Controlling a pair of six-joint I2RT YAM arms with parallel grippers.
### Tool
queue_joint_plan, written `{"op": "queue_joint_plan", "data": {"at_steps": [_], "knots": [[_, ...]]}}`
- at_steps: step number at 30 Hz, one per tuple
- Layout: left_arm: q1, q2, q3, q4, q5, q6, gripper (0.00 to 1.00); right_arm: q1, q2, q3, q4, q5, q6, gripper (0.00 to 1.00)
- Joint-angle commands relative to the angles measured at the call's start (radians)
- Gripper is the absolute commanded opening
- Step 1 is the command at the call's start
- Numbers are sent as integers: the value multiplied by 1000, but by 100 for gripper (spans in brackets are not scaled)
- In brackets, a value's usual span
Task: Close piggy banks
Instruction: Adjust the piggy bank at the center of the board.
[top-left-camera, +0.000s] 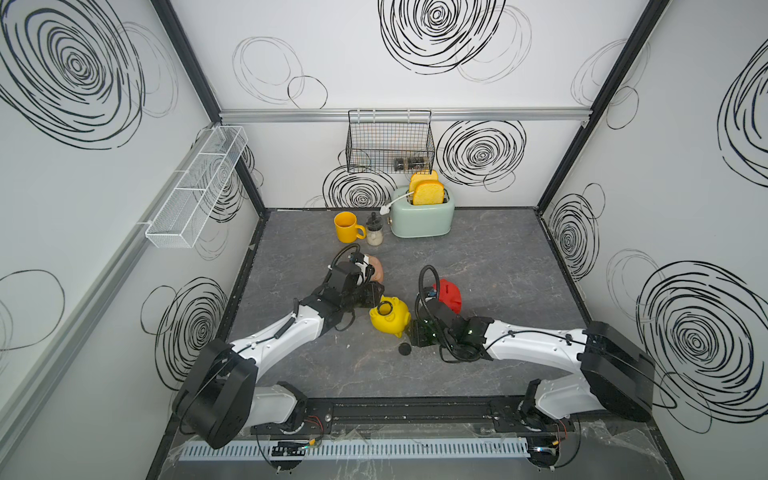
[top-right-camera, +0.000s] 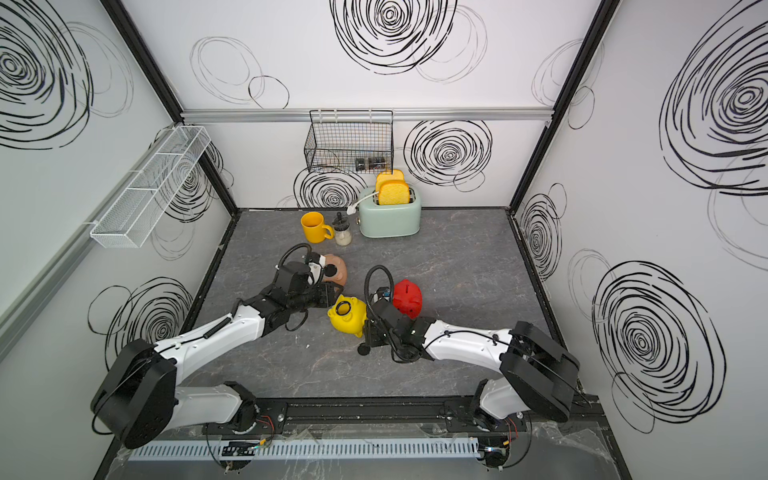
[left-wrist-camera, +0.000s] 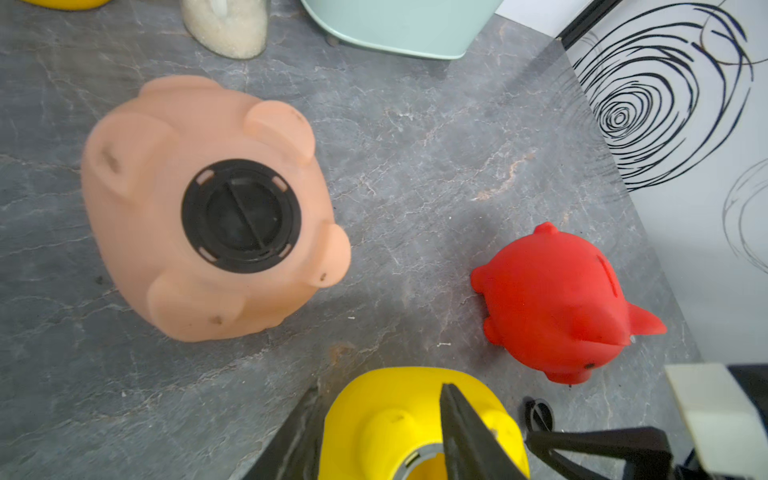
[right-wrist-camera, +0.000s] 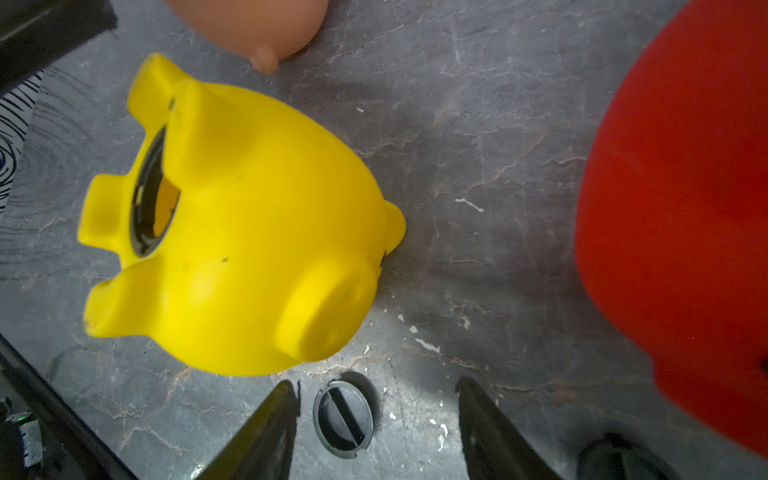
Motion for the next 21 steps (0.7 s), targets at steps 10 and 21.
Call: {"op": "queue_joint_plan", "data": {"at_steps": [10,21], "knots": [[12,72,14,49,-10,2,47,60,97,56,21,-3,1,61],[21,69,-20,77,33,-3,47,42,118,72,27,3,-3,58]]}}
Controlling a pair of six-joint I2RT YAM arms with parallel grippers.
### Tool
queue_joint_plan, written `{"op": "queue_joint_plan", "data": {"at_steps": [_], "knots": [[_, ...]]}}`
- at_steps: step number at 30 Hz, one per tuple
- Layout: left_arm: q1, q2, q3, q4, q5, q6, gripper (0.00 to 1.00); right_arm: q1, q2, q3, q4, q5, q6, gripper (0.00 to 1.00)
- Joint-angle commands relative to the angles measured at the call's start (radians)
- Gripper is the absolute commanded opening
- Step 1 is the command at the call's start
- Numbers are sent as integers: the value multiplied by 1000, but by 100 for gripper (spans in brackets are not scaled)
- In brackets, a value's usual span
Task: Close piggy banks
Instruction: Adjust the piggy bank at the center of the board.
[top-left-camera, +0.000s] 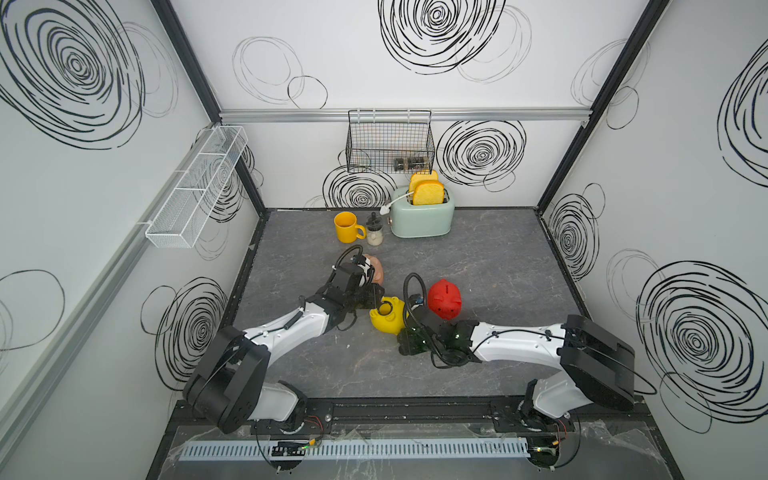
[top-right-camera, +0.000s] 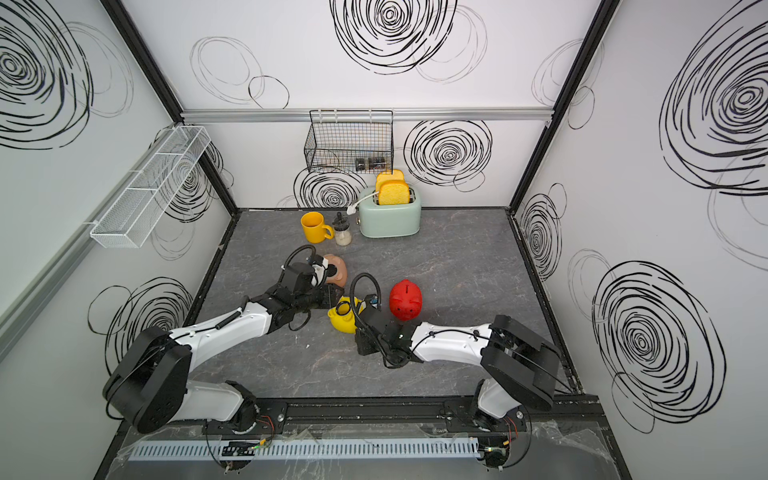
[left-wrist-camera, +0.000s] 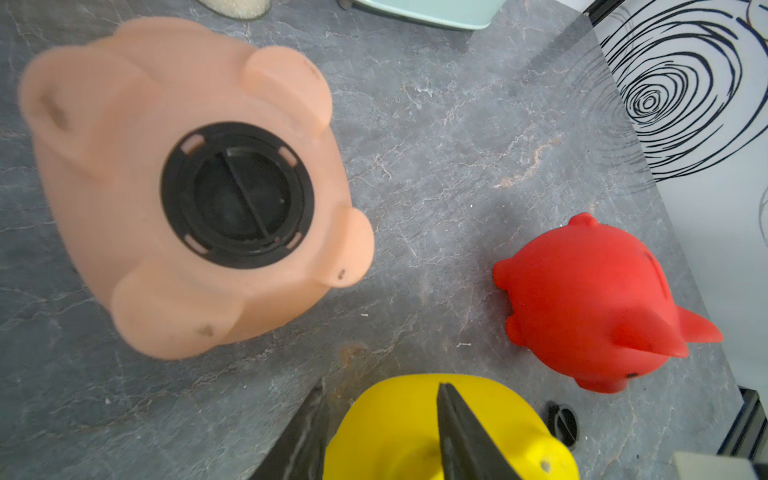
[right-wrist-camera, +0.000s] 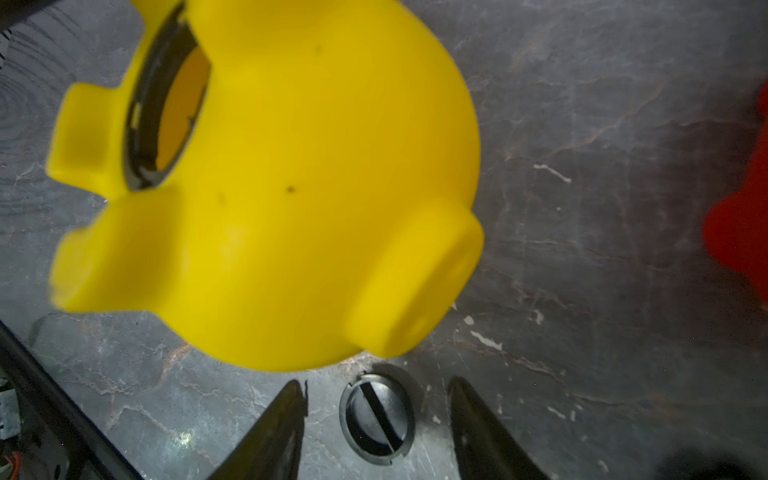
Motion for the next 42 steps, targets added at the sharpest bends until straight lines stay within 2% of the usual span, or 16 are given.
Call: {"op": "queue_joint_plan", "data": {"at_steps": [1,13,28,32,36,42], "knots": [[10,2,-12,34,24,-4,46,-13,14,26,4,9,-1,58],[11,-32,-32,18,42,-16,47,-75,-14,28,-2,-13,-22,57],[27,-158,-101,-28,40,-50,48,-128,-7,35,11,-45,-27,57],[39,-199,-116,-19,24,-62,49,-124,-24,35,-1,-45,-24,57],[93,-211,-132,22,25,-82,47,-109,-44,21,-6,-51,-24,57],[119,-163,-118,57,39,-84,45,-76,-35,21,-5,-48,-15,57]]}}
